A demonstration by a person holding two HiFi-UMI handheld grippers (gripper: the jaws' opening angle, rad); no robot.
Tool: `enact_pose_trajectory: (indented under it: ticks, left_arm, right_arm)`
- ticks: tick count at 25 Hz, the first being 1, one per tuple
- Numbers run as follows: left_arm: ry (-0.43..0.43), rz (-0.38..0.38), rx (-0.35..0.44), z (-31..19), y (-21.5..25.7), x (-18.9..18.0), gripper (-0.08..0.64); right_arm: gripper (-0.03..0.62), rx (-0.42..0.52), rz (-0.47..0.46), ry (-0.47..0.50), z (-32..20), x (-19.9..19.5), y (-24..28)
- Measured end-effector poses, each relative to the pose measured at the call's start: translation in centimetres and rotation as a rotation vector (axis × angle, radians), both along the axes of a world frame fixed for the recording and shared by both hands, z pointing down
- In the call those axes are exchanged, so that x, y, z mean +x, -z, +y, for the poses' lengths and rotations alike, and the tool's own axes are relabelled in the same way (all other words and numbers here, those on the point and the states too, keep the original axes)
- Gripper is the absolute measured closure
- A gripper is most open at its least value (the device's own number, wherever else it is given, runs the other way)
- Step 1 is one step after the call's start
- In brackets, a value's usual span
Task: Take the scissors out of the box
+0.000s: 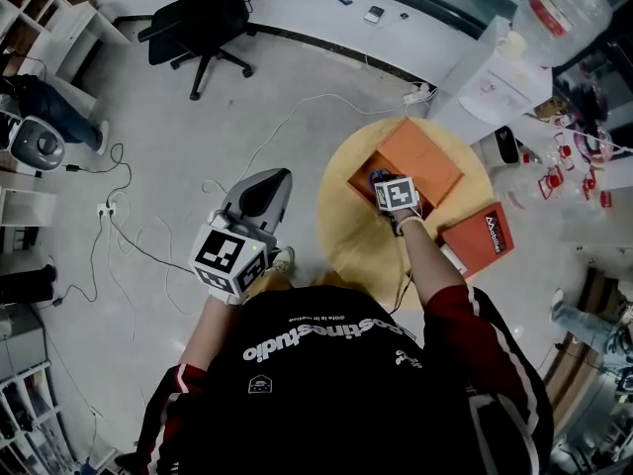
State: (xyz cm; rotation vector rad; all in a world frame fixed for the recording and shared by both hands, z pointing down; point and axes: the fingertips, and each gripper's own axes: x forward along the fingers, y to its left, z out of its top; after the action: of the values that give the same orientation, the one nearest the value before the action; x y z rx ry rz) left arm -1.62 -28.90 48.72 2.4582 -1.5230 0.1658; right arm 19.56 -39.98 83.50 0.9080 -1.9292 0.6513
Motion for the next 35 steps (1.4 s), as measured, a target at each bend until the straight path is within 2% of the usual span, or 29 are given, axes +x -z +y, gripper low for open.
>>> enact_pose_trajectory:
  ticks: [12,35]
  left_arm:
    - [-0.014,0.026,0.016,-0.1,0.7,-0.2,0.543]
    - [-0.221,0.079,0.104,-0.6,3.6,4.4,0.543]
  right_arm:
    - [0.486,0.057,-0.029,-0.002,0.5,0.4,2.1]
    - [0.489,0.223,-0.120,-0.042,1.8,1.2,11.2]
